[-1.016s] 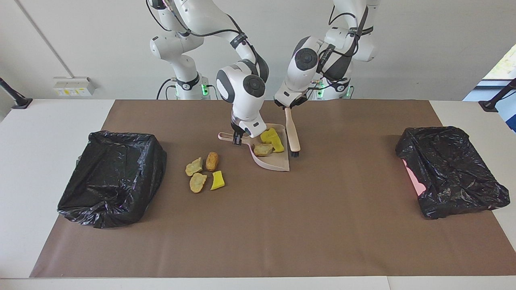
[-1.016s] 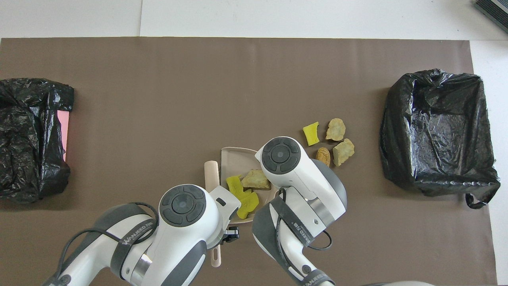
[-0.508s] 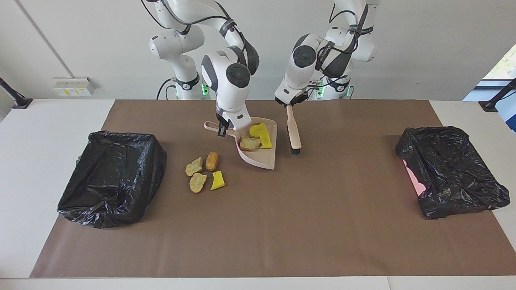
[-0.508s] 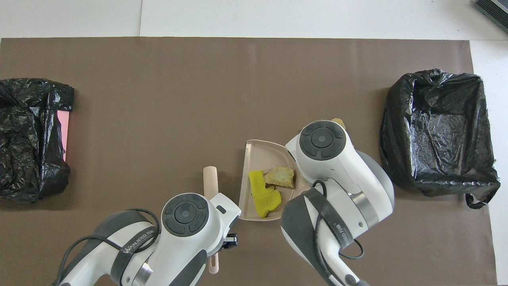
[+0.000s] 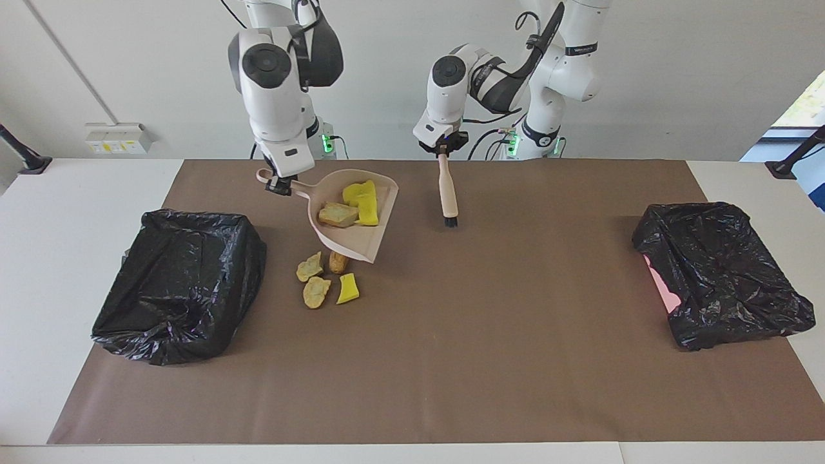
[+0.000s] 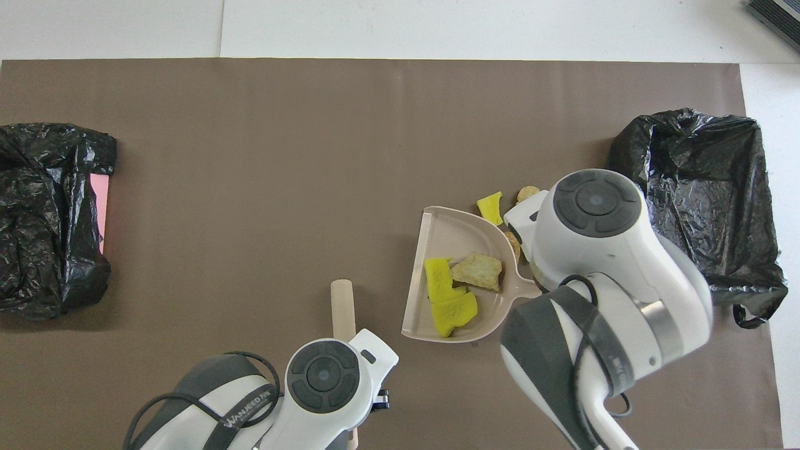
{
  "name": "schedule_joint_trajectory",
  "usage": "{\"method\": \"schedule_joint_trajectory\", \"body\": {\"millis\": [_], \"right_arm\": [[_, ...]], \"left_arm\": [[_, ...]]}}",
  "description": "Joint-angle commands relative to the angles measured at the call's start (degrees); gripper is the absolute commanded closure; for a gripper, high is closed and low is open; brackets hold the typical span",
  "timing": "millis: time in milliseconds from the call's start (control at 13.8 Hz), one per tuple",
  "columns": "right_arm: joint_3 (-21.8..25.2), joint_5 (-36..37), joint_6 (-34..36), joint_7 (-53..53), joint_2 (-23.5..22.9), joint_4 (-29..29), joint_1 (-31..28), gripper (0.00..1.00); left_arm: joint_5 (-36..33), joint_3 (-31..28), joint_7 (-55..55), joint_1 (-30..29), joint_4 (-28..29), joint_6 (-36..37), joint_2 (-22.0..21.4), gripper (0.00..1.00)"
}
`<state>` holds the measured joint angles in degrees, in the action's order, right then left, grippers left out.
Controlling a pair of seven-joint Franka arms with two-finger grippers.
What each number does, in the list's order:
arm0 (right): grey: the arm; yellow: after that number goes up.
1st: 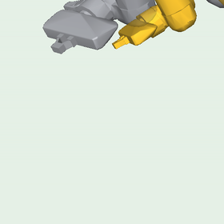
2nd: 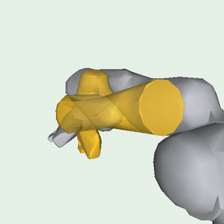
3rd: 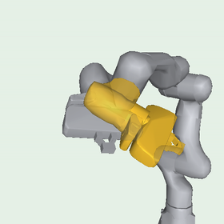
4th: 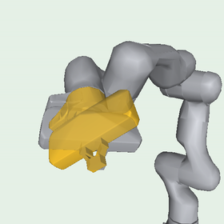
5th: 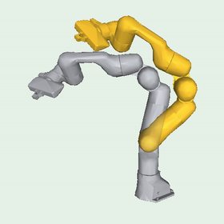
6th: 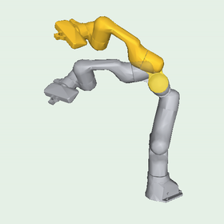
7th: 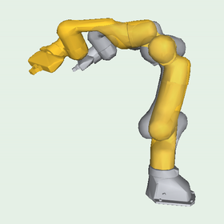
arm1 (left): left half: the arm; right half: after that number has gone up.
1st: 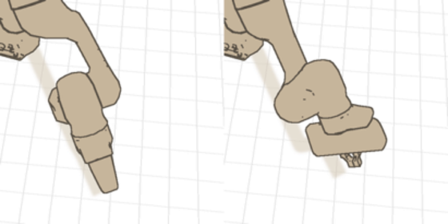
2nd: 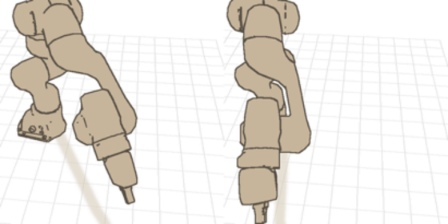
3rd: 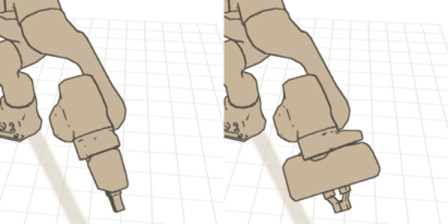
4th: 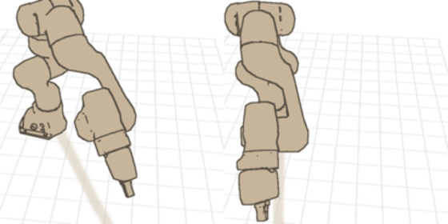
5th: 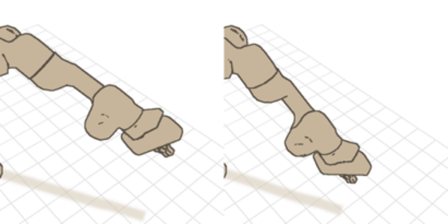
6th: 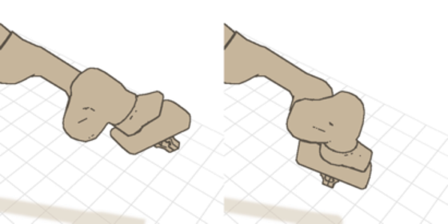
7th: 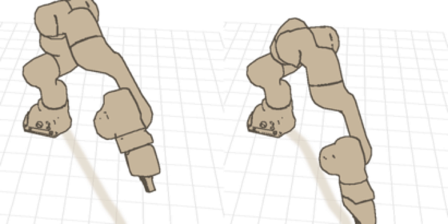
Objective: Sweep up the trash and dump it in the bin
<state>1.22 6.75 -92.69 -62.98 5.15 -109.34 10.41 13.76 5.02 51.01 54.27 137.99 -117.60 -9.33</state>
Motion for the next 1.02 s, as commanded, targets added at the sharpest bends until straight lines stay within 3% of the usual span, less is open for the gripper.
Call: {"method": "schedule_joint_trajectory", "body": {"millis": [0,145,290,435,653,798,871,943], "right_arm": [[-0.43,0.72,1.37,-7.85,-0.84,3.86,-9.93,1.0],[-0.34,2.2,0.5,-7.95,-2.51,5.97,-16.26,1.0],[-0.34,10.35,-5.71,-8.48,-3.56,5.98,-20.67,1.0],[-0.25,13.02,-10.82,-12.84,-7.5,7.2,-26.47,1.0],[-0.17,14.51,-13.04,-22.08,-16.55,18.42,-30.79,1.0],[-0.34,18.45,-13.22,-24.38,-16.84,18.29,-29.93,1.0],[-0.78,22.04,-14.0,-27.61,-16.23,16.54,-29.57,1.0],[-1.04,25.56,-16.53,-30.69,-16.22,16.0,-29.13,1.0]], "left_arm": [[-0.05,-0.72,3.4,4.34,4.22,-3.87,-3.16,1.0],[1.26,-0.72,3.22,5.4,4.4,-4.22,-2.72,1.0],[2.5,-0.72,2.79,5.41,5.19,-4.83,-2.72,1.0],[3.2,-0.72,2.26,5.41,6.15,-6.94,-2.54,1.0],[3.38,-0.72,1.29,5.32,6.68,-7.3,-2.54,0.99],[3.38,-0.72,0.94,4.88,6.68,-7.3,-2.36,0.86],[3.46,-0.81,-0.19,4.7,6.6,-7.12,-2.19,0.73],[3.38,-0.81,-0.64,4.53,6.16,-6.86,-1.84,0.45]]}}
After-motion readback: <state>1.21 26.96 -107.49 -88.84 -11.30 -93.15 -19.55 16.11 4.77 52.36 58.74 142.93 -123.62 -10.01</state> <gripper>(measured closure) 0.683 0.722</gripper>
